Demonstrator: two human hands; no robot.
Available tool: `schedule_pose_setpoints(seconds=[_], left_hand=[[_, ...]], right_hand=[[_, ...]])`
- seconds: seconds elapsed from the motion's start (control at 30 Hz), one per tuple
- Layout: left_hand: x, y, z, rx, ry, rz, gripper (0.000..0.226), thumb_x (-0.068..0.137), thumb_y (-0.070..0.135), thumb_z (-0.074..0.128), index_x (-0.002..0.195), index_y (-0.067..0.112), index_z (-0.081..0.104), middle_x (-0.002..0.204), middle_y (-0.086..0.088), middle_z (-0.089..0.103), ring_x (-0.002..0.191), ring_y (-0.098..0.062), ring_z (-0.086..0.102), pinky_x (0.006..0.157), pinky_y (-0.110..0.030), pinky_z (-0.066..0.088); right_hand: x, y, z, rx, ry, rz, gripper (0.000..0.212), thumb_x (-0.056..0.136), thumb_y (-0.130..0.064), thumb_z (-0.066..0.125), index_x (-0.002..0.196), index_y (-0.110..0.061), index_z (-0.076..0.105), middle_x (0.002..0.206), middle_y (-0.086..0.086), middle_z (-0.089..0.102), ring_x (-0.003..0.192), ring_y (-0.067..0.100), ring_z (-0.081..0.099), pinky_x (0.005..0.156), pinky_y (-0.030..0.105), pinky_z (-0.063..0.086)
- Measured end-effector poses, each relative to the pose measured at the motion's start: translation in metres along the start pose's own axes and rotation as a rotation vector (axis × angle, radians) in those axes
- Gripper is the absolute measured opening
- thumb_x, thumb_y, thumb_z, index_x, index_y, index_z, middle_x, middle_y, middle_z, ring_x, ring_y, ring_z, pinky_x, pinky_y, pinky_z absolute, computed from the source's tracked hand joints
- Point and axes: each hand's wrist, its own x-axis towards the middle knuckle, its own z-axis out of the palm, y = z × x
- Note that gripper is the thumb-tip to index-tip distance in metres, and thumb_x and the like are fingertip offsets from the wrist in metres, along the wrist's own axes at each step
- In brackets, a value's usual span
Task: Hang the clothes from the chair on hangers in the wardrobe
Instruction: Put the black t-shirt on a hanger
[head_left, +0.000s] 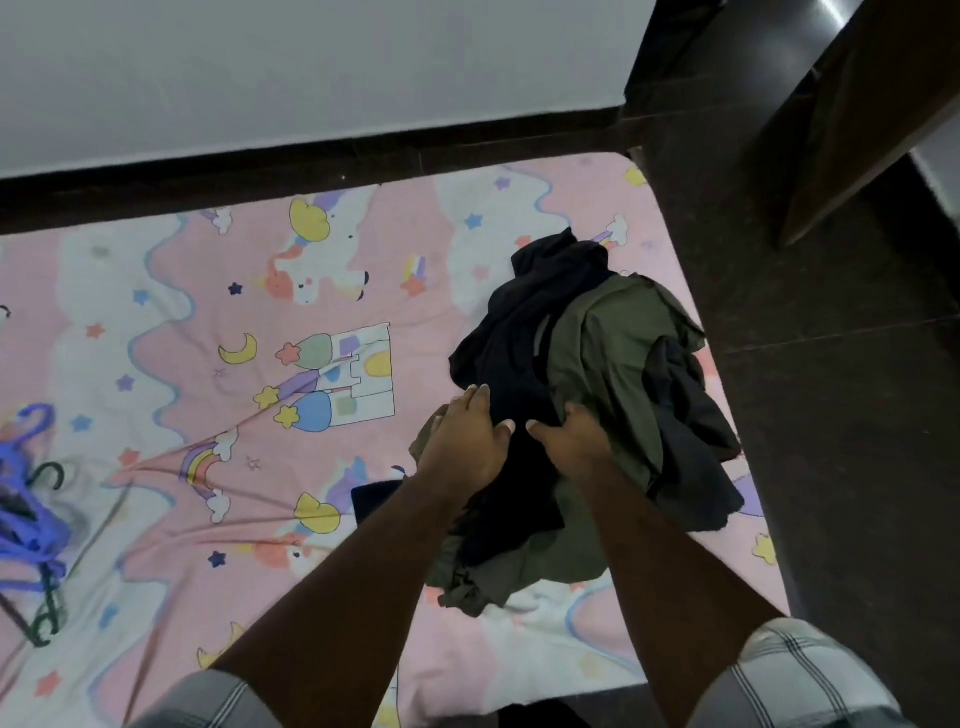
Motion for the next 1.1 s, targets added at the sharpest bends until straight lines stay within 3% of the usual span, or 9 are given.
schedule_pose_setpoints(seconds=[0.13, 0.3, 0.4, 0.5, 0.6, 0.67, 0.83, 1.0, 1.1], left_hand=[[0.026, -0.006, 0.017, -0.086, -0.010, -0.104, 0.061, 0.100, 0.042, 0.047, 0.151, 0.010, 0.035, 0.152, -0.011, 0.044, 0.141, -0.030, 0.040, 0.114, -0.047, 0.036], [0.028, 0.001, 0.008, -0.298, 0.017, -0.272, 0.036, 0.099, 0.042, 0.050, 0.123, 0.015, 0.051, 0.116, 0.001, 0.060, 0.117, -0.027, 0.058, 0.090, -0.033, 0.041], [0.034, 0.007, -0.016, -0.578, 0.037, -0.409, 0.066, 0.096, 0.054, 0.056, 0.143, 0.010, 0.044, 0.127, 0.005, 0.051, 0.127, -0.025, 0.053, 0.100, -0.033, 0.040], [0.050, -0.009, -0.033, -0.877, 0.057, -0.524, 0.116, 0.056, 0.086, 0.072, 0.142, 0.011, 0.047, 0.140, -0.012, 0.058, 0.119, -0.032, 0.062, 0.100, -0.047, 0.051], [0.031, 0.009, -0.069, -0.978, 0.014, -0.486, 0.033, 0.091, 0.025, 0.067, 0.116, 0.003, 0.063, 0.114, -0.021, 0.069, 0.094, -0.030, 0.069, 0.077, -0.037, 0.059], [0.016, 0.012, -0.083, -0.991, -0.021, -0.463, 0.030, 0.092, -0.001, 0.048, 0.107, 0.006, 0.073, 0.105, -0.020, 0.073, 0.085, -0.028, 0.071, 0.066, -0.032, 0.057], [-0.026, -0.005, -0.117, -1.115, -0.122, -0.485, 0.022, 0.096, 0.014, 0.056, 0.086, 0.007, 0.075, 0.076, -0.009, 0.070, 0.065, -0.022, 0.065, 0.059, -0.029, 0.051], [-0.082, -0.052, -0.142, -1.045, -0.340, -0.462, 0.020, 0.096, 0.009, 0.055, 0.094, 0.002, 0.074, 0.091, -0.015, 0.074, 0.074, -0.024, 0.072, 0.063, -0.029, 0.057], [-0.121, -0.098, -0.155, -0.679, -0.458, -0.406, 0.025, 0.096, 0.002, 0.050, 0.088, 0.010, 0.073, 0.086, -0.005, 0.072, 0.077, -0.017, 0.068, 0.067, -0.027, 0.055]], right_hand=[[0.040, 0.018, 0.027, 0.040, -0.039, -0.069, 0.101, 0.059, -0.069, 0.072, 0.144, -0.020, 0.045, 0.138, 0.002, 0.058, 0.126, 0.024, 0.055, 0.107, 0.042, 0.046], [0.021, -0.007, 0.020, 0.187, -0.093, -0.069, 0.031, 0.078, -0.010, 0.071, 0.109, -0.013, 0.068, 0.099, 0.008, 0.073, 0.089, 0.026, 0.068, 0.070, 0.027, 0.052], [-0.013, -0.034, 0.010, 0.454, -0.261, -0.124, 0.032, 0.075, -0.002, 0.063, 0.100, -0.018, 0.074, 0.093, 0.008, 0.075, 0.089, 0.031, 0.070, 0.079, 0.040, 0.058], [-0.045, -0.049, 0.001, 0.668, -0.624, -0.164, 0.037, 0.070, 0.002, 0.064, 0.105, -0.008, 0.075, 0.103, 0.019, 0.072, 0.094, 0.037, 0.068, 0.088, 0.046, 0.053], [-0.062, -0.053, -0.011, 0.527, -0.818, -0.196, 0.021, 0.075, -0.010, 0.074, 0.095, -0.008, 0.076, 0.093, 0.012, 0.068, 0.086, 0.027, 0.062, 0.074, 0.036, 0.047], [-0.068, -0.055, -0.015, 0.518, -0.744, -0.156, 0.007, 0.086, -0.021, 0.074, 0.088, -0.016, 0.077, 0.084, 0.003, 0.068, 0.073, 0.015, 0.060, 0.062, 0.027, 0.043], [-0.055, -0.059, -0.003, 0.777, -0.231, 0.098, 0.018, 0.095, -0.033, 0.065, 0.093, -0.015, 0.066, 0.087, 0.006, 0.061, 0.068, 0.014, 0.054, 0.058, 0.027, 0.040], [-0.067, -0.075, 0.044, 1.009, -0.515, 0.246, 0.044, 0.091, -0.051, 0.066, 0.121, -0.019, 0.068, 0.116, 0.003, 0.073, 0.109, 0.025, 0.067, 0.090, 0.042, 0.055], [-0.093, -0.092, 0.086, 1.096, -0.556, 0.215, 0.039, 0.093, -0.025, 0.066, 0.130, -0.013, 0.063, 0.122, 0.011, 0.070, 0.111, 0.027, 0.067, 0.086, 0.037, 0.056]])
